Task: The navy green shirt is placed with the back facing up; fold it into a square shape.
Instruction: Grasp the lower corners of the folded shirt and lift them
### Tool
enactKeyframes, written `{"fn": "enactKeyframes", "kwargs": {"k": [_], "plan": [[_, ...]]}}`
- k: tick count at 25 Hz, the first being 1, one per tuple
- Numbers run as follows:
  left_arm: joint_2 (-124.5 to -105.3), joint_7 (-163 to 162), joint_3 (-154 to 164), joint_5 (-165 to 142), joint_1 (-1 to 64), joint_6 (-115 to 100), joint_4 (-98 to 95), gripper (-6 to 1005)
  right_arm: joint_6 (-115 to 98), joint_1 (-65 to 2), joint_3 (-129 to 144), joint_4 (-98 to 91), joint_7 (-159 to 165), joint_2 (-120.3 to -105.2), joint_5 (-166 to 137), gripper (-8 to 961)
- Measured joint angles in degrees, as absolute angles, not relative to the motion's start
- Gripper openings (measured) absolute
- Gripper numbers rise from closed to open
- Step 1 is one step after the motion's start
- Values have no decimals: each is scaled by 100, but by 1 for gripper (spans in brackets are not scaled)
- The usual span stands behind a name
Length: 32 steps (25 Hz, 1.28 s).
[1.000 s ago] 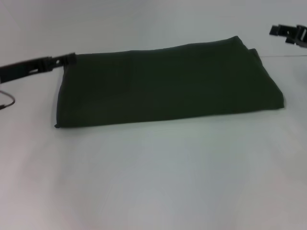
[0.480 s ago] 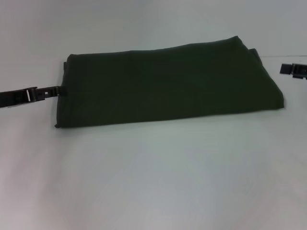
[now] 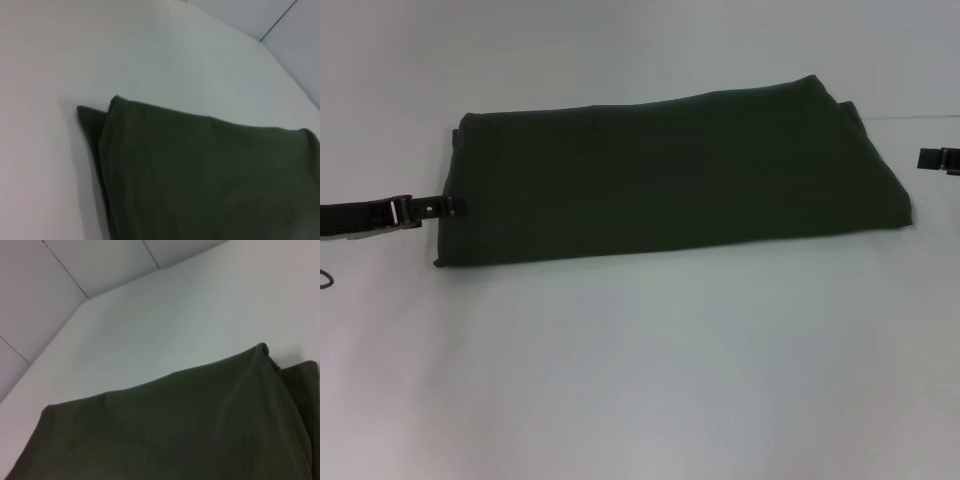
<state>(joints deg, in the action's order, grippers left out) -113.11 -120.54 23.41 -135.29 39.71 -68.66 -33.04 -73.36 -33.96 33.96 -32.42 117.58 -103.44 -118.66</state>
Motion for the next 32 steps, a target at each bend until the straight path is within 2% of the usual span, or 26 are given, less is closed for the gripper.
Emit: {"fn": "enactKeyframes", "kwargs": {"k": [9,32], "plan": [[-11406,-12293,2825,-13659,3936,-6354,-3224,896,-7271,-3412,3402,-3226,11779,-10388,-11957,756],[-11478,-12305,3006,-13656,4190,-5748,-2659,857,-7255,-3434,3411,-3208,11780,-10414,-12112,755]]}}
